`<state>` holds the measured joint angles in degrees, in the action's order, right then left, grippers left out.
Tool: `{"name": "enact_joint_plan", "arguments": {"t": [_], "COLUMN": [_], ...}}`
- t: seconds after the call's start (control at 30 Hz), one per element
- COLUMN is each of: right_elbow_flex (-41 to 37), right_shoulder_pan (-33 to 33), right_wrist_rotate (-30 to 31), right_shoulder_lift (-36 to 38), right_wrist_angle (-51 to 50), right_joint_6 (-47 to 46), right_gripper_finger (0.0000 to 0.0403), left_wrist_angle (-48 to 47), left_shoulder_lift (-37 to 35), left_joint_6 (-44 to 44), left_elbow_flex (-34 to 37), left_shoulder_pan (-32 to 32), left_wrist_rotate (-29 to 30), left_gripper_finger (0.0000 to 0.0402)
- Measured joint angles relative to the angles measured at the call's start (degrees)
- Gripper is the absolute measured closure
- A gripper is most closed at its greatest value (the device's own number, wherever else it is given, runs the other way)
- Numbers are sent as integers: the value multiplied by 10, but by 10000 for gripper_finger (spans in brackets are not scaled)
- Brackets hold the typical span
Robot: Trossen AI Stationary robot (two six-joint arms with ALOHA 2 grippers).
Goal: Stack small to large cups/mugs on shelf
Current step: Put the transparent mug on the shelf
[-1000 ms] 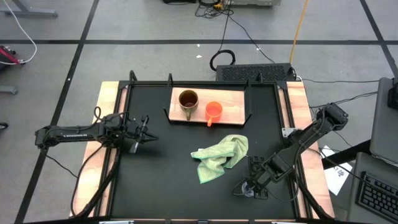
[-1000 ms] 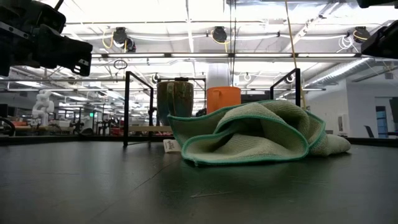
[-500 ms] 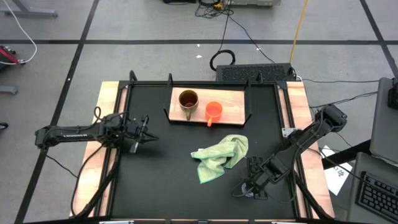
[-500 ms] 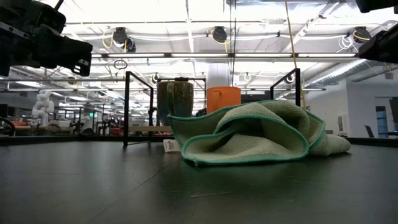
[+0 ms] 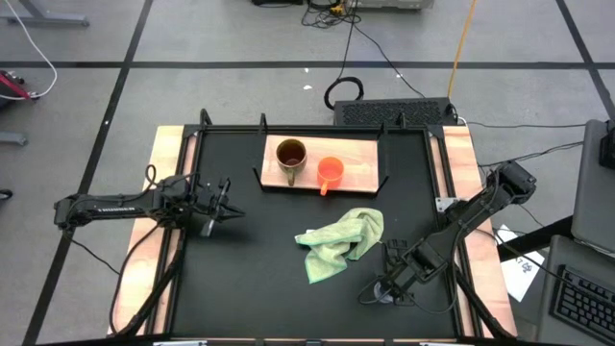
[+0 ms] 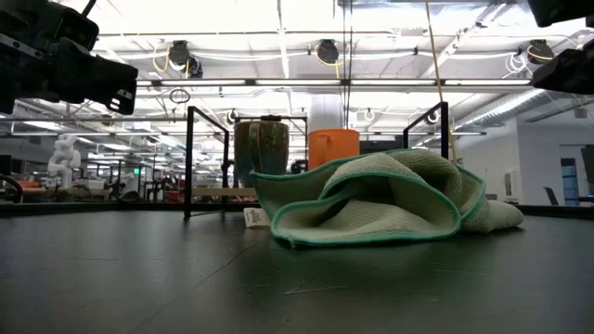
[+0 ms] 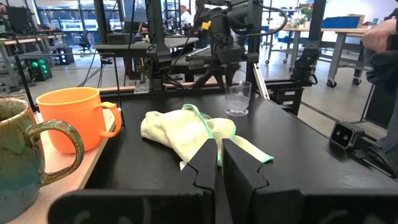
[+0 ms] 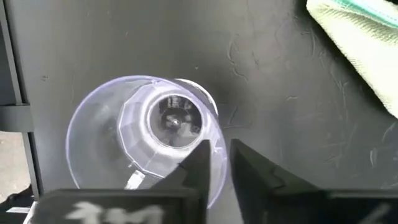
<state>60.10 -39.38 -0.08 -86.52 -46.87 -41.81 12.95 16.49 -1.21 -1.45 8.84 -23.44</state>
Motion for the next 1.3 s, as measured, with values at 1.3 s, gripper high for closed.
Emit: {"name": "enact_joint_plan", "arguments": {"t": [1.3], "right_elbow_flex": [1], "right_shoulder_pan": [104], "right_wrist_rotate": [32], "right_shoulder_lift": [74], "right_wrist_angle": [62], "right_joint_6": [70], "right_gripper_finger": [402], "left_wrist_angle": [-39], "left_shoulder_lift": [0], "left_joint_6": [-26], "left_elbow_flex": [0], "left_shoulder_pan": [0], "left_wrist_rotate": [0], "left_gripper_finger": [376]}}
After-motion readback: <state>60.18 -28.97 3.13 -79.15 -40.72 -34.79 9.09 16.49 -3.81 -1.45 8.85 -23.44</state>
